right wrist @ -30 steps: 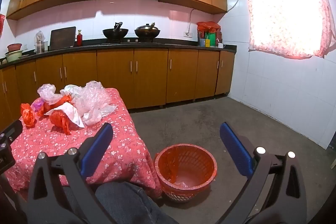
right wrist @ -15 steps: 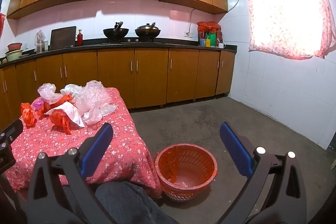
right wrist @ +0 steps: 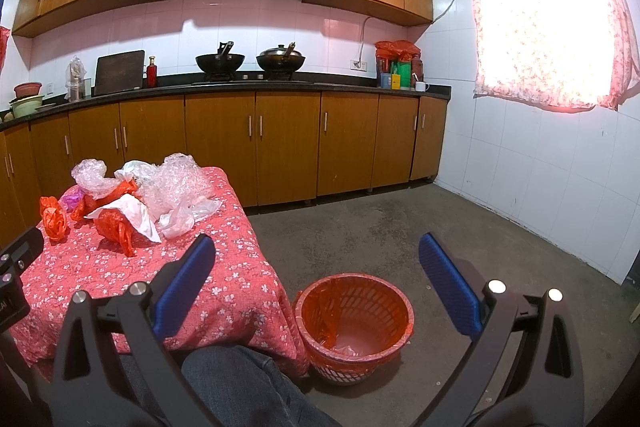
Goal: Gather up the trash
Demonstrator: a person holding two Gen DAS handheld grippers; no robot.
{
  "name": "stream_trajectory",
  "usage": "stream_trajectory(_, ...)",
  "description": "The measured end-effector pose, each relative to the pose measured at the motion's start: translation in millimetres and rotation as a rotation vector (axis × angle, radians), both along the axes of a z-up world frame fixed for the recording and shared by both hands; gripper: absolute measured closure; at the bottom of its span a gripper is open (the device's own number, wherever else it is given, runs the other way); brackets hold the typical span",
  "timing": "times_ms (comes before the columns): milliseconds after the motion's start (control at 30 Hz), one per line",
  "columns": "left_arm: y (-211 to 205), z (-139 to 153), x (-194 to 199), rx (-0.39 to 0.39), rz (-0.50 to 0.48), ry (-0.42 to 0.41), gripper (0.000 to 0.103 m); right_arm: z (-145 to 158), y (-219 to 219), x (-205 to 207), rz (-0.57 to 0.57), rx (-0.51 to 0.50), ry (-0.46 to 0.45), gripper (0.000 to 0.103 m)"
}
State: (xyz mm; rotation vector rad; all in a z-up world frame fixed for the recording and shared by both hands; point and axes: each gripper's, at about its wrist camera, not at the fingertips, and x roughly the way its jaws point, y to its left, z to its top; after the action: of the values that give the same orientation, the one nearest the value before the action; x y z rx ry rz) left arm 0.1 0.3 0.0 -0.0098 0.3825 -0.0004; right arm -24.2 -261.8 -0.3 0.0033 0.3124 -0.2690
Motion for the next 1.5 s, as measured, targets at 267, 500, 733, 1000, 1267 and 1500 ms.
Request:
stream_trajectory(267,0.0,0.0,0.0,0.001,0.0,0.0,0.002,-0.1,-0.3,-0.2,0.0,0.0,0.0,0.004)
stream_trajectory(500,-0.1,0.0,0.0,0.001,0.0,0.0,0.002,0.0,-0.1,-0.5,0.0,0.001,0.0,0.004)
stream_trajectory(733,-0.1,0.0,0.0,0.001,0.0,0.0,0.002,0.1,-0.7,-0.5,0.0,0.001,0.0,0.004)
stream_trajectory(1000,-0.7,-0.2,-0.2,0.001,0.0,0.0,0.002,-0.1,-1.2,-0.6,0.0,0.002,0.001,0.004)
stream_trajectory(1267,-3.1,-1.1,-0.6,0.002,0.0,0.0,0.002,-0.6,-1.3,-0.6,0.0,0.003,0.001,0.004)
stream_trajectory(1500,-5.3,-1.9,-0.9,0.002,0.0,0.0,0.002,-1.1,-1.2,-0.1,0.0,0.004,0.002,0.004)
